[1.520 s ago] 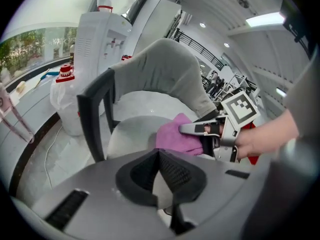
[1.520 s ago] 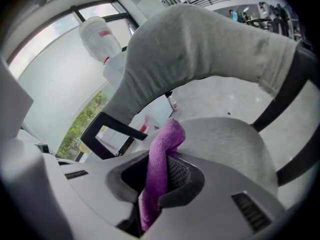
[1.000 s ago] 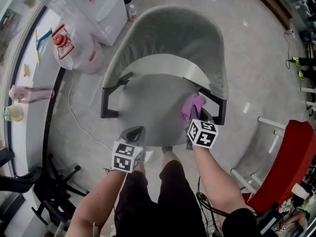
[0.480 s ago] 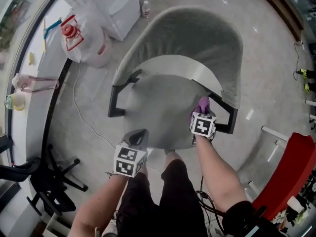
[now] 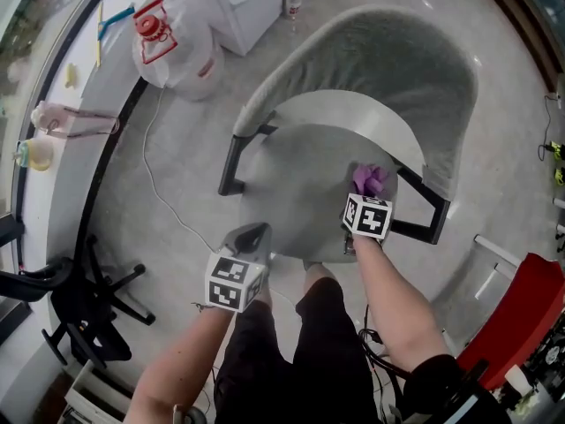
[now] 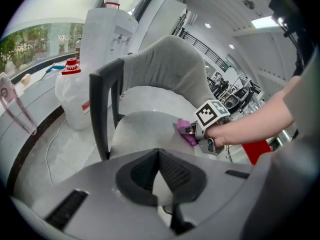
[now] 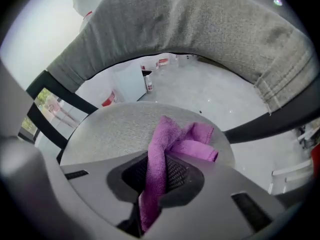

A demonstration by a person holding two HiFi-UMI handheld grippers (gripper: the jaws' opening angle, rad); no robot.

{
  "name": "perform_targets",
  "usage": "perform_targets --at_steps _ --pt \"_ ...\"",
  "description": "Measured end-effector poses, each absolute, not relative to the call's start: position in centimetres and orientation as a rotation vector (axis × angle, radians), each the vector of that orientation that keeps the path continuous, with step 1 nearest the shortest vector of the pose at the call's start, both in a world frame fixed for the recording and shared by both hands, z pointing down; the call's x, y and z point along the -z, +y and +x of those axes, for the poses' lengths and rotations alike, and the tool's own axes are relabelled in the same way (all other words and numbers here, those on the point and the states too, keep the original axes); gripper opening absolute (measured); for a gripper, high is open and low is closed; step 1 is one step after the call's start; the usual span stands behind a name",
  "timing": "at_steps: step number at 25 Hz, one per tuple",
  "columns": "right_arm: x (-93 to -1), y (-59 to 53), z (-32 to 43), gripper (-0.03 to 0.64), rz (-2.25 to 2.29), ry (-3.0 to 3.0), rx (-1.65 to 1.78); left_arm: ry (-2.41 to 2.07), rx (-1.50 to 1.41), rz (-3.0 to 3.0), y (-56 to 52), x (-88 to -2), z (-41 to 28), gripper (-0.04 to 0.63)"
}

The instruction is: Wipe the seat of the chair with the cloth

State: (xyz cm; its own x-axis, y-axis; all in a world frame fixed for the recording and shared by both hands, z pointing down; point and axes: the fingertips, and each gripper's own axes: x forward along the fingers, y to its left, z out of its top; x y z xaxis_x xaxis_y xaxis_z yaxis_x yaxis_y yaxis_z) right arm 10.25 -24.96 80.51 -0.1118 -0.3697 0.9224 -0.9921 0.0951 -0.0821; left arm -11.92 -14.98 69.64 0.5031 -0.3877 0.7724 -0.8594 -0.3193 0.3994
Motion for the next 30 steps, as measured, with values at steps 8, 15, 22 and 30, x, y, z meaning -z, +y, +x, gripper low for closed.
perform_targets --at_steps 8,15,22,30 --pt "-80.7 -24.9 1.2 0.044 1.285 -1.733 -1.182 -1.104 -0.663 1.901 -15.7 -69.2 -14.2 0.005" --pt "-80.5 -24.7 -6.4 0.044 1.18 -1.797 -1.247 -1.116 -0.651 1.876 -14.2 -69.0 -15.7 0.005" --pt "-80.1 -24.9 -10.6 0.044 1.102 -1.848 -1.221 -1.183 -0.627 1.858 -14.4 -68.7 -17.9 0.005" --pt "-78.9 -24.5 -15.4 0.044 1.006 -1.951 -1.238 -1.203 -0.619 1.827 -13.2 -68.2 -18.8 0.005"
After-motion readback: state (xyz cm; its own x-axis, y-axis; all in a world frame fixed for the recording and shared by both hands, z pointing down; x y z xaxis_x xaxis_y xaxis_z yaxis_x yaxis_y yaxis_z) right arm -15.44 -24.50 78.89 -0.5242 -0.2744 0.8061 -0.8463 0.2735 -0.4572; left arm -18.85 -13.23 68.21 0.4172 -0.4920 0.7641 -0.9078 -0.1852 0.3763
